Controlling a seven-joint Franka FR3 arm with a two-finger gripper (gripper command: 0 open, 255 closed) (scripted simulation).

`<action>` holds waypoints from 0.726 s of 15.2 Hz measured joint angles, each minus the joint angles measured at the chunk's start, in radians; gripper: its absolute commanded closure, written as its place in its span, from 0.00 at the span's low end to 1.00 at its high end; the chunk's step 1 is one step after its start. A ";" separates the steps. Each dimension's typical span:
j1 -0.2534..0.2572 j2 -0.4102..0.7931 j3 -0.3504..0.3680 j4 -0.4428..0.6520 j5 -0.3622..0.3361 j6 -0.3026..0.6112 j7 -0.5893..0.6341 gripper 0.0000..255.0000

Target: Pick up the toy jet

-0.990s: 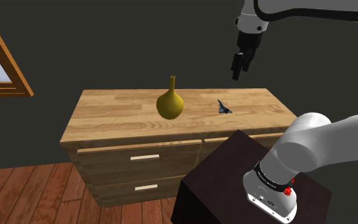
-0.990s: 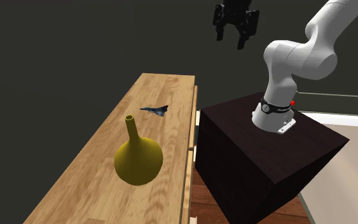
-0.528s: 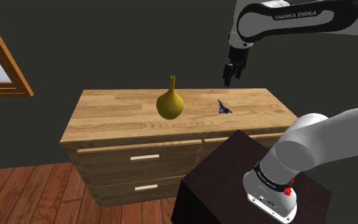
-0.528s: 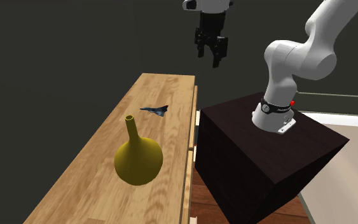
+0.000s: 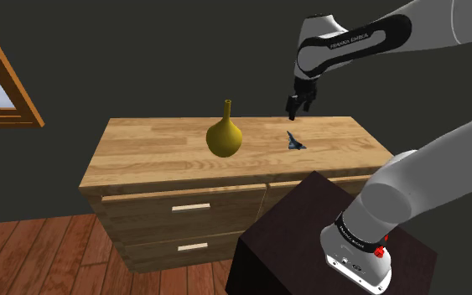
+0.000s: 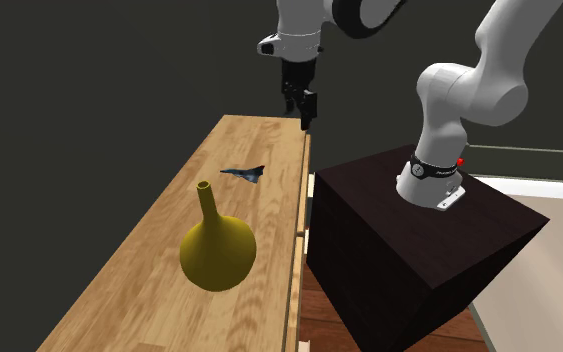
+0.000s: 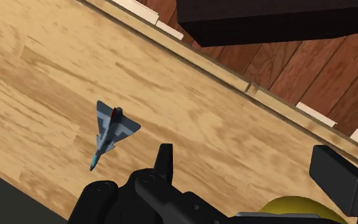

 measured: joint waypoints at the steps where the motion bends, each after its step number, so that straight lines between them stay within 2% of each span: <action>1: -0.006 0.030 -0.010 0.003 -0.003 0.029 0.000 0.00; 6: -0.033 0.208 -0.058 0.047 0.001 0.176 -0.004 0.00; 11: -0.061 0.398 -0.096 0.134 0.039 0.290 -0.027 0.00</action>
